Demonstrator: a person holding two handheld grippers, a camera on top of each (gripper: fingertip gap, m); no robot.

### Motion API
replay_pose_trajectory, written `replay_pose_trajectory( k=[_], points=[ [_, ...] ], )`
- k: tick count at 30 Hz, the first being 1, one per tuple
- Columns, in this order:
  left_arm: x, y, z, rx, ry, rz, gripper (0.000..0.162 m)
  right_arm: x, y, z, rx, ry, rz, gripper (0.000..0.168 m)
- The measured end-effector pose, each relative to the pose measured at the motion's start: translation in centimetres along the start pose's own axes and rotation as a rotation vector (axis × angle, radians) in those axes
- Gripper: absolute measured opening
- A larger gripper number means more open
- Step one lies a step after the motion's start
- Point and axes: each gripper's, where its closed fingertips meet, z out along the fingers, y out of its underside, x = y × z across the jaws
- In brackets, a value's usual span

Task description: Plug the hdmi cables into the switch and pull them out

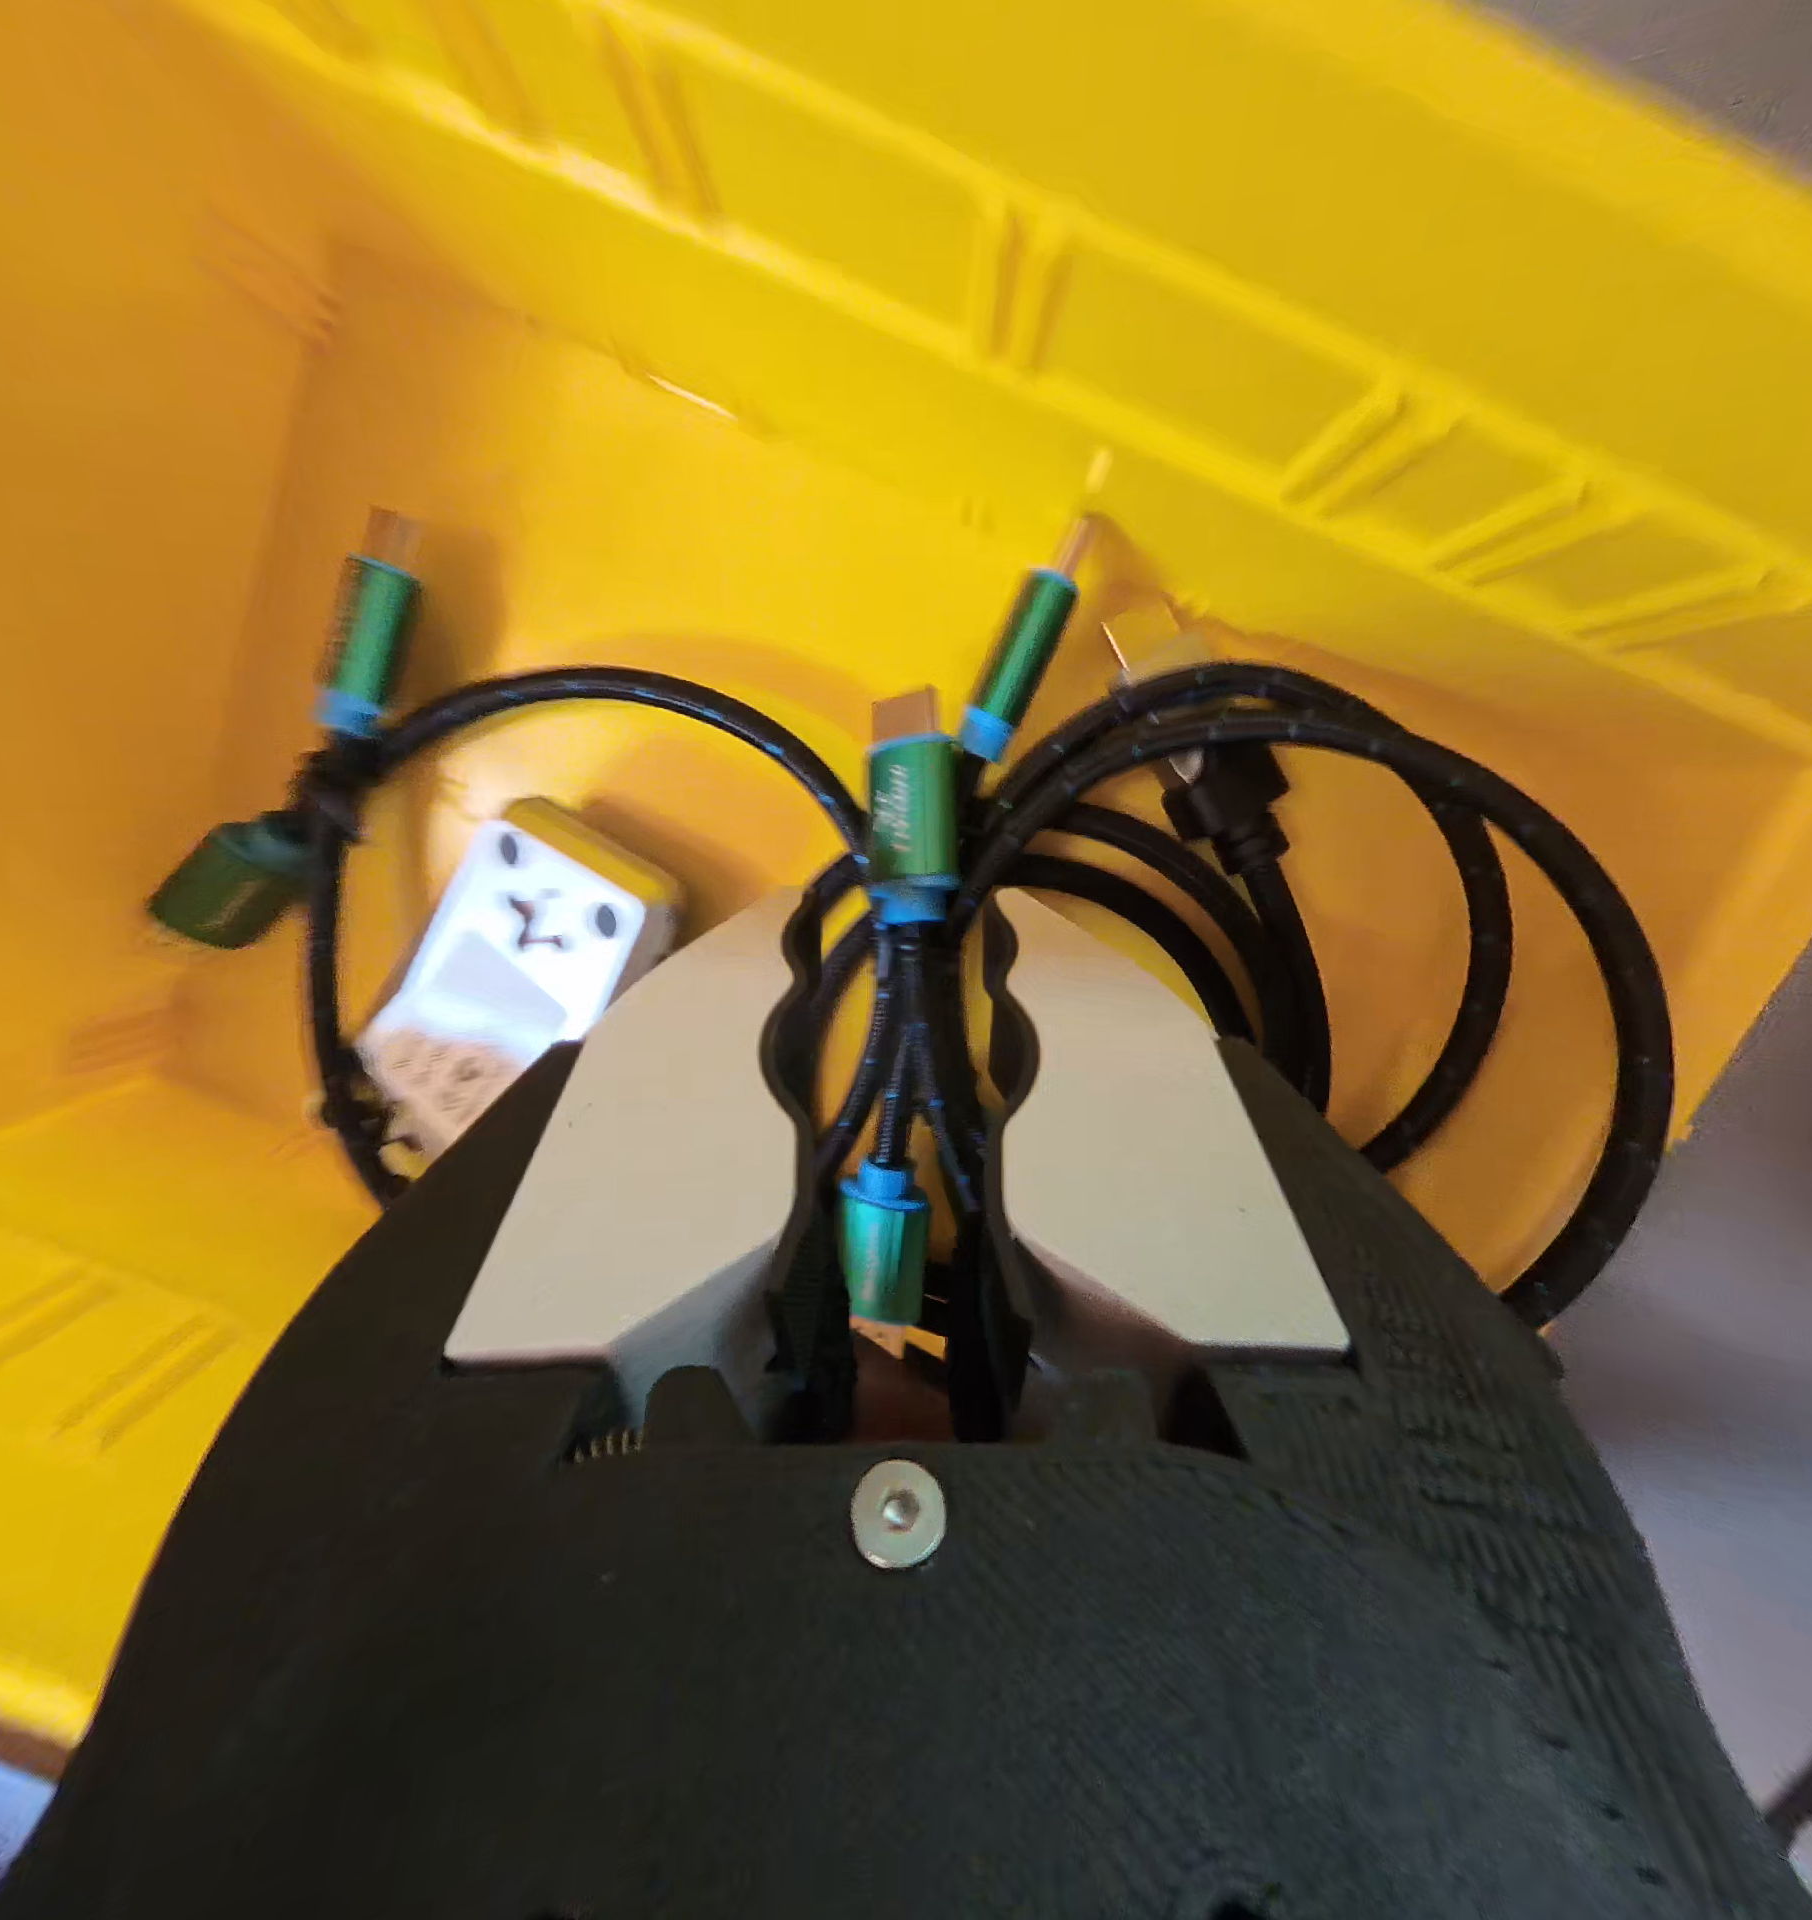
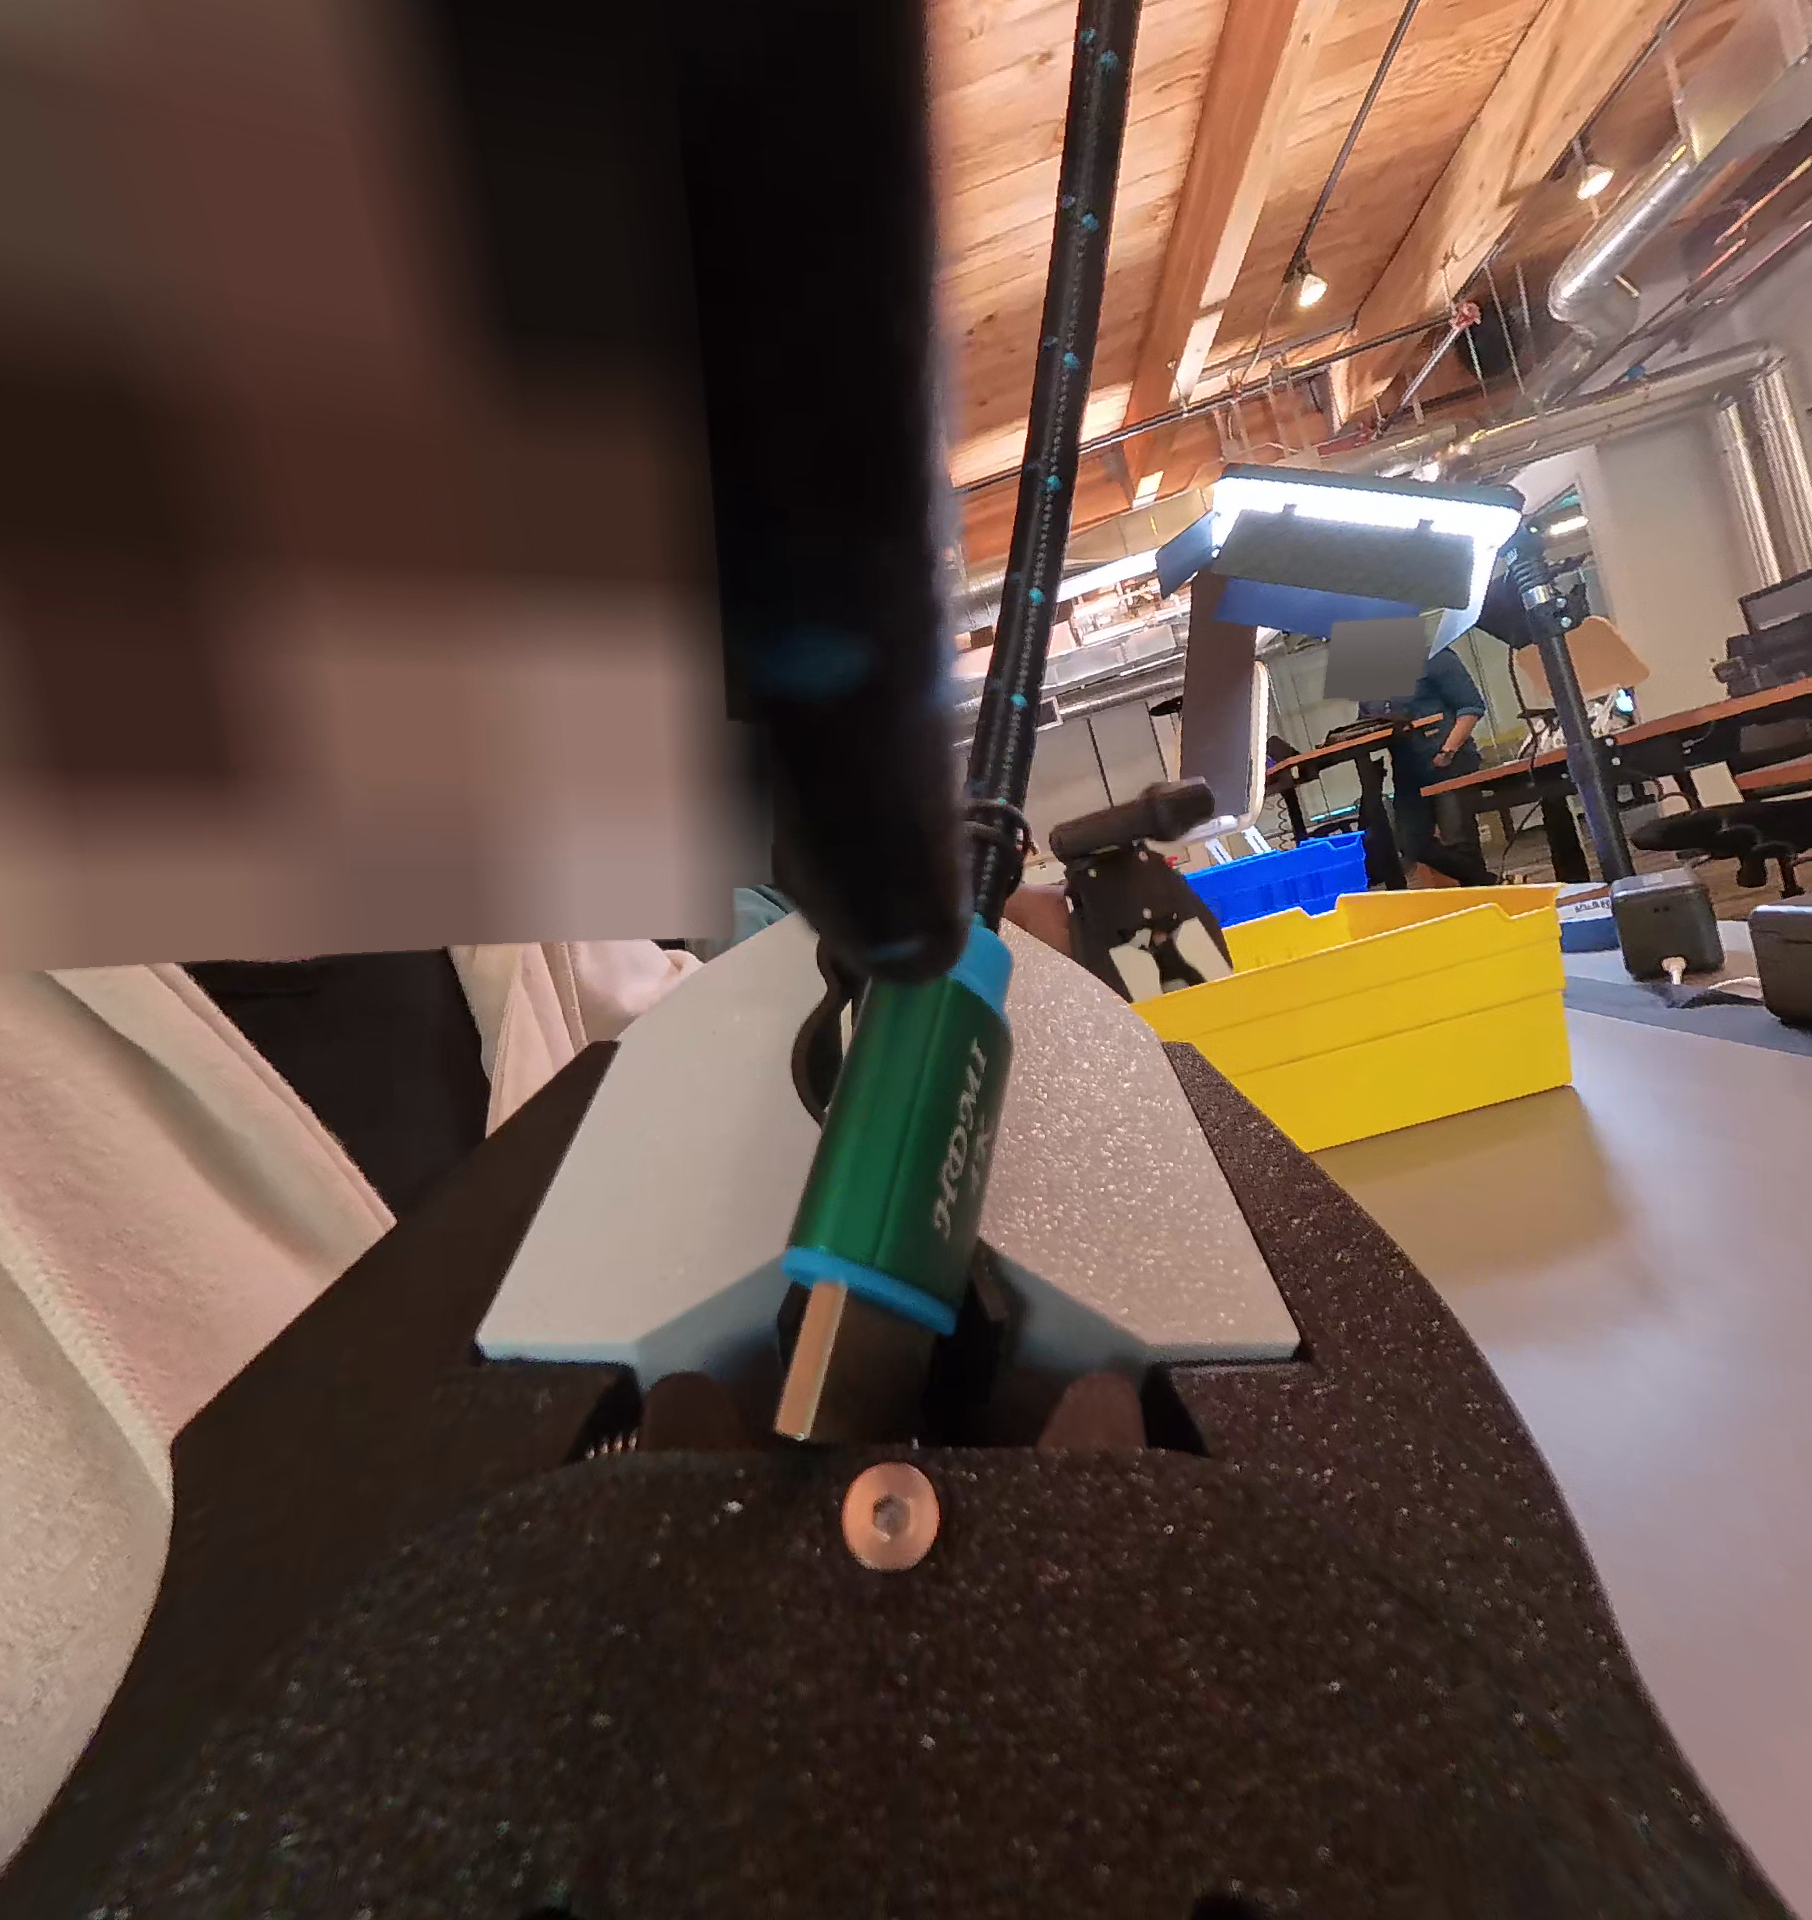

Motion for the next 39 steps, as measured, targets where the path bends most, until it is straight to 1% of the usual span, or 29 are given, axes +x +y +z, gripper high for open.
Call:
replay_pose_trajectory(
  k=[1,3,4,5,6,8,9,11,12,13,14,15,16,18,21,24,26,29,31,33,34,35,36,37,39],
  points=[
    [-0.8,-0.7,-1.0,0.058,-0.03,-0.024,0.032,0.0,0.0,0.0,0.0,0.002,0.0,0.015],
    [-3.7,-1.9,-3.2,0.167,-0.148,-0.104,0.034,0.0,0.1,0.0,-0.008,0.003,-0.001,0.014],
    [-5.0,-1.6,-4.2,0.163,-0.198,-0.136,0.034,0.0,0.2,0.1,-0.015,0.002,-0.001,0.015],
    [-5.3,-1.0,-4.7,0.129,-0.185,-0.144,0.035,0.0,0.3,0.1,-0.02,0.001,-0.003,0.015],
    [-4.2,-0.7,-4.9,0.102,-0.104,-0.134,0.036,-0.1,0.3,0.1,-0.024,-0.001,-0.006,0.015],
    [-0.4,-0.3,-4.9,0.06,0.117,-0.114,0.041,-0.3,0.3,0.2,-0.029,-0.005,-0.013,0.015],
    [0.5,0.3,-4.6,0.01,0.138,-0.113,0.044,-0.3,0.2,0.2,-0.029,-0.005,-0.016,0.015],
    [0.5,2.9,-3.2,-0.161,0.06,-0.11,0.045,-0.4,0.1,0.2,-0.024,-0.01,-0.013,0.015],
    [0.6,4.1,-2.7,-0.235,0.043,-0.115,0.044,-0.4,0.1,0.2,-0.021,-0.014,-0.008,0.015],
    [1.0,4.8,-2.1,-0.266,0.042,-0.126,0.04,-0.4,0.1,0.2,-0.02,-0.016,-0.004,0.015],
    [1.1,4.9,-1.5,-0.261,0.034,-0.135,0.034,-0.5,0.1,0.3,-0.022,-0.017,-0.002,0.015],
    [1.0,4.9,-1.2,-0.25,0.021,-0.136,0.024,-0.5,0.2,0.3,-0.025,-0.017,-0.005,0.015],
    [1.0,4.9,-1.2,-0.24,0.013,-0.14,0.019,-0.6,0.2,0.3,-0.03,-0.017,-0.011,0.015],
    [0.5,4.2,-2.4,-0.182,-0.048,-0.155,0.015,-0.6,0.2,0.3,-0.035,-0.01,-0.022,0.015],
    [-0.6,2.5,-5.7,-0.062,-0.151,-0.157,0.01,-0.6,0.0,0.3,-0.027,-0.01,-0.023,0.015],
    [-1.5,0.2,-9.2,0.077,-0.293,-0.149,0.01,-0.7,-0.1,0.3,-0.022,-0.011,-0.029,0.015],
    [-1.1,-2.6,-11.7,0.217,-0.415,-0.116,0.01,-0.7,-0.2,0.3,-0.022,-0.001,-0.041,0.015],
    [2.0,-7.9,-14.6,0.427,-0.604,0.015,0.01,-0.6,-0.4,0.2,-0.012,0.012,-0.055,0.015],
    [4.7,-11.6,-16.3,0.538,-0.83,0.168,0.01,-0.7,-0.7,0.2,0.001,0.015,-0.063,0.015],
    [7.2,-14.3,-18.1,0.557,-1.142,0.359,0.01,-0.7,-1.0,0.1,0.011,0.021,-0.076,0.015],
    [8.5,-15.4,-18.6,0.542,-1.283,0.457,0.01,-0.7,-1.1,0.1,0.016,0.026,-0.083,0.015],
    [9.7,-16.4,-18.7,0.523,-1.38,0.534,0.01,-0.7,-1.3,0.1,0.022,0.032,-0.089,0.014],
    [10.7,-17.3,-18.1,0.503,-1.42,0.587,0.01,-0.7,-1.5,0.0,0.03,0.038,-0.094,0.014],
    [11.6,-18.1,-17.0,0.487,-1.404,0.614,0.01,-0.7,-1.7,-0.1,0.042,0.04,-0.095,0.014],
    [13.1,-19.3,-14.5,0.481,-1.315,0.621,0.01,-1.1,-2.4,-0.3,0.079,0.027,-0.085,0.014]
  ],
)
